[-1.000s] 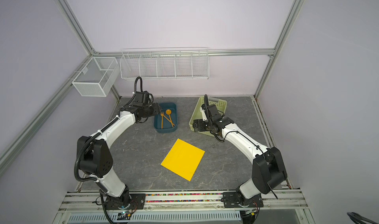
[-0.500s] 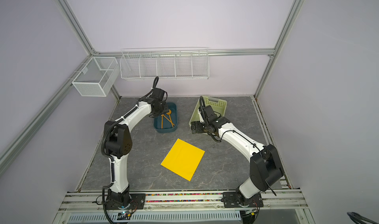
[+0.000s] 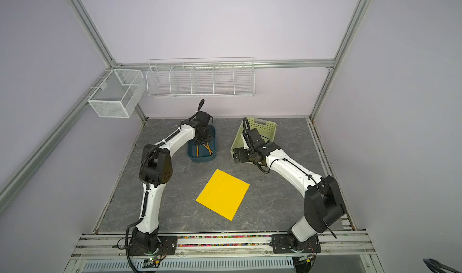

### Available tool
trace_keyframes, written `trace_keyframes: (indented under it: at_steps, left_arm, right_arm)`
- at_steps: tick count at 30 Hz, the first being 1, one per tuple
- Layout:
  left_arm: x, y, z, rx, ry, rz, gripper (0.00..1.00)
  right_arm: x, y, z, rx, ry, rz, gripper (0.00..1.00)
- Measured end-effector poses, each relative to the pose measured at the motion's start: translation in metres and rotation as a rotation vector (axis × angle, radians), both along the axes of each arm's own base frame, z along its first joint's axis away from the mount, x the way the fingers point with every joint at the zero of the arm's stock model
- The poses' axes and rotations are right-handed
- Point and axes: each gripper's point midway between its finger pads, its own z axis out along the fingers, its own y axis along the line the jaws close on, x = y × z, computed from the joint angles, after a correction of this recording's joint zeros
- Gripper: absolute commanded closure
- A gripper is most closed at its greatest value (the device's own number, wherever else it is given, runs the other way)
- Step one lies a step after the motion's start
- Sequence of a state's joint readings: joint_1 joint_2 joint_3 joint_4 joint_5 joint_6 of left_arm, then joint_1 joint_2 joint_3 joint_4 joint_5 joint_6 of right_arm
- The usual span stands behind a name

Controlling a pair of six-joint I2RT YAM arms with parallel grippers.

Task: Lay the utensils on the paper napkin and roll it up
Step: 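Lower the left gripper and close it on the yellow spoon handle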

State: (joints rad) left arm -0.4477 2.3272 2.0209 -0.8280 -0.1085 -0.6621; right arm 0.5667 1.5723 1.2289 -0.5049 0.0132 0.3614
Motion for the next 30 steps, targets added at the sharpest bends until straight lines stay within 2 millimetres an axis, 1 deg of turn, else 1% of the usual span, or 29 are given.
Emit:
trace_keyframes:
  at_steps: [4,9,14,19,21,26,28,30]
  left_arm:
    - [0.002,-0.001,-0.01,0.001,0.016,0.009,0.77]
    - [0.003,-0.002,-0.02,0.008,0.033,0.01,0.78]
    - [0.005,-0.004,-0.016,0.003,0.028,0.009,0.78]
    - [0.009,-0.005,-0.012,-0.002,0.015,0.008,0.79]
    - [0.01,-0.006,-0.015,0.0,0.02,0.008,0.79]
    - [0.006,-0.004,-0.033,0.02,0.059,0.007,0.81]
    - [0.006,-0.004,-0.035,0.023,0.06,0.008,0.81]
    - [0.008,-0.005,-0.032,0.02,0.054,0.008,0.81]
  right_arm:
    - [0.0,0.0,-0.009,-0.019,0.018,0.005,0.1]
    - [0.0,-0.001,-0.015,-0.037,0.025,0.01,0.09]
    - [0.001,-0.001,-0.016,-0.042,0.026,0.015,0.09]
    - [0.001,-0.001,-0.022,-0.053,0.039,0.018,0.09]
    - [0.0,-0.002,-0.023,-0.055,0.038,0.021,0.09]
    - [0.0,-0.002,-0.023,-0.06,0.038,0.028,0.09]
    - [0.0,-0.002,-0.023,-0.062,0.039,0.029,0.09]
    - [0.0,-0.002,-0.023,-0.064,0.038,0.033,0.09]
